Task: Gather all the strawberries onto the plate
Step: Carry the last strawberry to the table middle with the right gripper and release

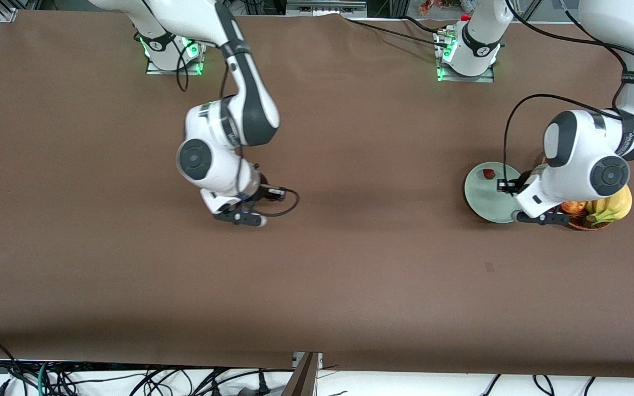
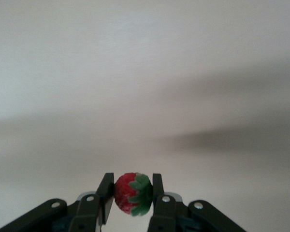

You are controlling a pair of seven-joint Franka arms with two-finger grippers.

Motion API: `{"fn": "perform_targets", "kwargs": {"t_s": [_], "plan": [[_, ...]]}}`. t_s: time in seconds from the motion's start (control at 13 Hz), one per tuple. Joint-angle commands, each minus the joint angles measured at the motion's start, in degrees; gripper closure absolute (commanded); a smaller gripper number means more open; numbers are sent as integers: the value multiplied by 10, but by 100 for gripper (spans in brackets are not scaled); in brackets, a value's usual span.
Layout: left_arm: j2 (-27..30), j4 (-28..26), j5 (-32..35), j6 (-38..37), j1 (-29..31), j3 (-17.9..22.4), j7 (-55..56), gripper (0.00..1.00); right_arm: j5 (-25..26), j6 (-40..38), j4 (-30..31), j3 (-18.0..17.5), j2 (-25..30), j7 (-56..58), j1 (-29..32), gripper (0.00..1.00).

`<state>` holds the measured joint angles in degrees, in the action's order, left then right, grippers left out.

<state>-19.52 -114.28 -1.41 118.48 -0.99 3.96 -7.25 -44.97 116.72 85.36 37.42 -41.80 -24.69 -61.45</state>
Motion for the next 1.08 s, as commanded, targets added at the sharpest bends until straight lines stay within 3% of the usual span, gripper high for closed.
{"fn": "perform_targets", "kwargs": {"t_s": [0.0, 0.15, 0.31, 0.39, 0.46, 0.69, 0.93, 1.0], "plan": [[-10, -44, -19, 74, -7, 20, -51, 95, -6, 53, -52, -46, -39, -107, 10, 76], [-26, -49, -19, 97, -6, 20, -51, 94, -4, 143, -57, -99, -56, -183, 9, 75], [-36, -52, -19, 100, -7, 21, -52, 83, -2, 239, -57, -148, -71, -242, 5, 75], [-38, -51, -18, 100, -7, 20, -54, 53, -3, 275, -58, -158, -81, -262, -8, 75], [-38, -49, -19, 99, -7, 20, -65, 1, -3, 312, -68, -164, -95, -291, -23, 73], [-13, -43, -19, 83, -8, 20, -66, 0, -2, 383, -129, -165, -160, -391, -63, 71], [41, -41, -25, 48, -8, 19, -61, 0, -2, 409, -144, -166, -175, -436, -68, 31], [56, -41, -38, 38, -9, 18, -58, 0, -2, 408, -143, -165, -173, -435, -73, 26]]}}
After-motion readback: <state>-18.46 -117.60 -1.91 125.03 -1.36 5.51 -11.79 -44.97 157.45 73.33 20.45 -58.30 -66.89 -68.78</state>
